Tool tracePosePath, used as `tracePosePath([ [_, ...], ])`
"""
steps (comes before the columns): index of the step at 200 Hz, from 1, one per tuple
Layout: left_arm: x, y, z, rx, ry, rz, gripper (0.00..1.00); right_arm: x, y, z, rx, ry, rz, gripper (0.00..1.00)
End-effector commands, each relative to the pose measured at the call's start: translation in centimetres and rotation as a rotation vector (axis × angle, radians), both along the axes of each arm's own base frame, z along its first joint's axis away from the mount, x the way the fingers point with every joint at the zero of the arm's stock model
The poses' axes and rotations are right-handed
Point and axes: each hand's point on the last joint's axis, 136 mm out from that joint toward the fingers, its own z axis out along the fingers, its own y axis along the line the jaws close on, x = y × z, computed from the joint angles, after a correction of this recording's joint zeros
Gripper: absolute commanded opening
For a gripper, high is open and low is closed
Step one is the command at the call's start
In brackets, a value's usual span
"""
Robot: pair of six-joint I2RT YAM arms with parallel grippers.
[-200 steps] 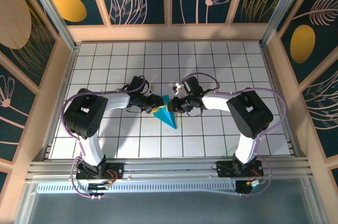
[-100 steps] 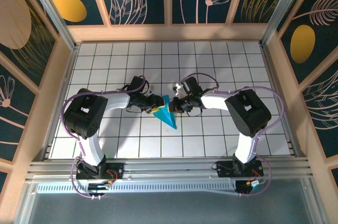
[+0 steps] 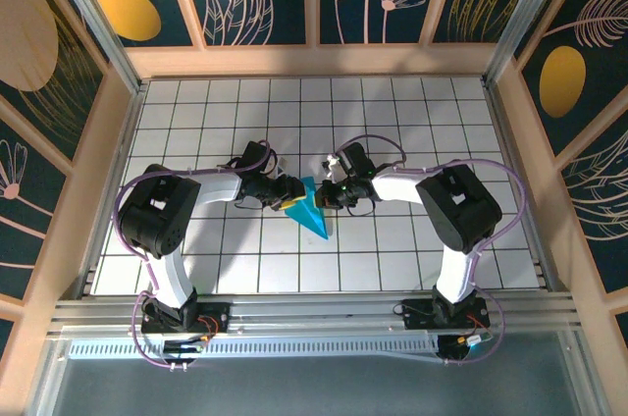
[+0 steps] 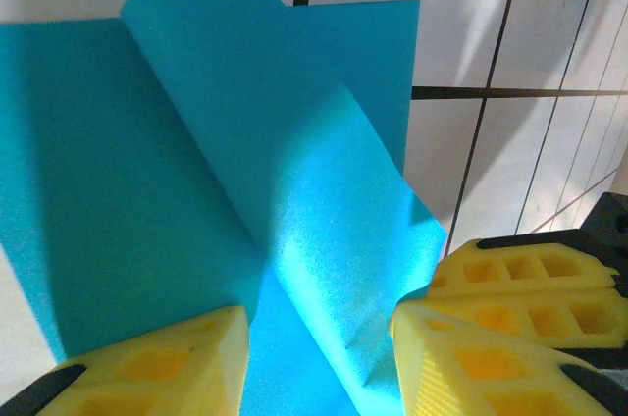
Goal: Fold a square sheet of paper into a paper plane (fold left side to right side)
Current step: Fourth fold the wing at the center of the table.
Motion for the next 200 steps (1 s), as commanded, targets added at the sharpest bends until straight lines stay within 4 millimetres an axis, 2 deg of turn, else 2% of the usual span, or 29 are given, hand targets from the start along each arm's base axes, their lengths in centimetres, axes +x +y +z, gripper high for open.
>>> tracePosePath([
  [1, -1.2, 2.2, -3.2, 0.128, 0.065, 0.03, 0.44, 0.2, 0.0, -0.5, -0.033, -0.009, 0.011, 0.04],
  [69, -1.4, 2.2, -3.2, 0.128, 0.067, 0.026, 0.44, 0.1, -0.1, -1.1, -0.047, 0.001, 0.01, 0.04],
  [125, -1.2, 2.1, -2.8, 0.119, 0.058, 0.028, 0.45, -0.4, -0.9, -2.7, -0.107, 0.031, 0.005, 0.04],
  [200, 0.8, 0.9, 0.7, 0.062, -0.027, 0.036, 0.52, -1.9, -1.9, -5.5, -0.206, 0.093, -0.001, 0.0],
])
